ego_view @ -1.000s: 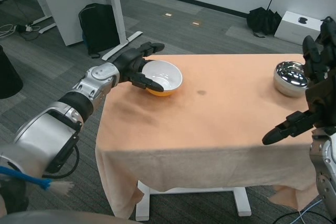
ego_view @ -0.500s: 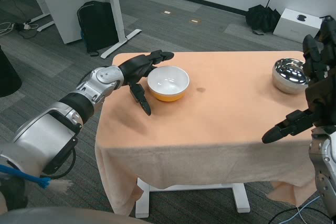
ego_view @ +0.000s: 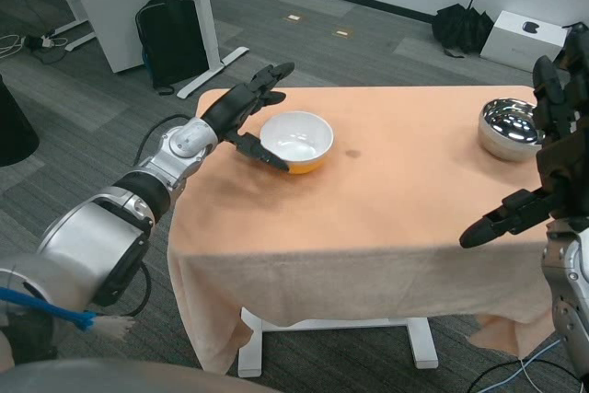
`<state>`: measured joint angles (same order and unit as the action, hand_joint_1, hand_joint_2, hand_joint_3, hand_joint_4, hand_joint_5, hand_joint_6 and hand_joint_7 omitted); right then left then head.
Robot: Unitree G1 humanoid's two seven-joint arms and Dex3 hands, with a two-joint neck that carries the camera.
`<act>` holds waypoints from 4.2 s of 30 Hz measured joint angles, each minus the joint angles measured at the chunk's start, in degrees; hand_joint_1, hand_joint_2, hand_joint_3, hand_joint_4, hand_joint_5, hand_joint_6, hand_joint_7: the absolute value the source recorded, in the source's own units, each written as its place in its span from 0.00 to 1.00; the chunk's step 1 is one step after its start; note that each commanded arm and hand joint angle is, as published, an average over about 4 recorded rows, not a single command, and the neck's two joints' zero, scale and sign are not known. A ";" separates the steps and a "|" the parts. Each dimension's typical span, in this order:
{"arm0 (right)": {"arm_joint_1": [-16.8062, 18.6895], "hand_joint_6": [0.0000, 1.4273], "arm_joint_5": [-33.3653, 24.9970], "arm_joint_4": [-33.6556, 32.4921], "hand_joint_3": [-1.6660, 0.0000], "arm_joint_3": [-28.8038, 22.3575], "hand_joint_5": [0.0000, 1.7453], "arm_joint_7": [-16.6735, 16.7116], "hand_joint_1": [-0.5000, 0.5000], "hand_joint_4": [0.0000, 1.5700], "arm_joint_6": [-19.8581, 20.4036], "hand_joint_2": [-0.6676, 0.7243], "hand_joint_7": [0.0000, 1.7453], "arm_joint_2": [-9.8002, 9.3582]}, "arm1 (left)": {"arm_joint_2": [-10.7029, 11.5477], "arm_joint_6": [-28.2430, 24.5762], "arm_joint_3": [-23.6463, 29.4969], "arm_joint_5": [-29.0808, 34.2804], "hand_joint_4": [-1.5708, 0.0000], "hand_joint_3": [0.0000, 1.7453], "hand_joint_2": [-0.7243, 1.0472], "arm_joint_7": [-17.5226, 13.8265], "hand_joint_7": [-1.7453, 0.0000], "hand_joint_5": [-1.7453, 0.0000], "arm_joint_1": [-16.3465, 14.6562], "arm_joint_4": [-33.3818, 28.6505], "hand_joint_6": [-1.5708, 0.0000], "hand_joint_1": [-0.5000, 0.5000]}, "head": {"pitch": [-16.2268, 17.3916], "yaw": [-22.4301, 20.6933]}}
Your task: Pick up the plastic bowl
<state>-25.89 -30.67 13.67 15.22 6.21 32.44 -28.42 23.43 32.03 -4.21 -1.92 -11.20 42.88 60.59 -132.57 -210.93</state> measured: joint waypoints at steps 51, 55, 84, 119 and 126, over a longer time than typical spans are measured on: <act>0.70 0.00 -0.54 0.08 1.00 -0.03 0.00 0.03 0.00 0.00 1.57 0.86 0.00 0.03 | -2.30 -4.05 -2.85 -7.82 0.02 0.35 1.00 3.75 0.00 0.00 1.41 4.47 0.11 0.00 | 0.80 0.53; 0.76 0.00 -0.63 0.08 1.00 -0.03 0.00 0.04 0.00 0.00 1.62 0.86 0.00 0.04 | -2.30 -4.66 -2.84 -7.48 0.00 0.49 0.99 3.31 0.01 0.00 1.43 4.12 0.13 0.00 | 0.90 0.52; 1.46 0.00 -1.19 0.08 1.00 -0.03 0.00 0.13 0.00 0.00 2.45 0.86 0.00 0.05 | -2.27 -6.85 -3.03 -3.65 0.00 1.00 0.81 -1.20 0.11 0.00 1.44 1.83 0.05 0.02 | 1.45 1.13; 2.07 0.00 -1.26 -0.01 1.00 -0.09 0.00 0.16 0.00 0.00 2.66 0.86 0.00 0.10 | -0.85 -10.52 -2.38 4.82 0.00 1.00 0.80 -6.47 0.16 0.00 -3.68 -22.54 0.05 0.02 | -8.29 15.67; 2.16 0.00 -1.41 -0.02 1.00 -0.09 0.00 0.18 0.00 0.00 2.73 0.86 0.00 0.07 | -0.84 -12.61 -3.20 4.85 0.00 1.00 0.80 -6.94 0.16 0.00 -3.82 -25.88 0.05 0.02 | -13.57 28.01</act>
<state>-23.73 -32.07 13.65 15.12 6.39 35.17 -28.35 22.59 19.42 -7.41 2.93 -18.15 39.06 34.71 -146.14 -182.93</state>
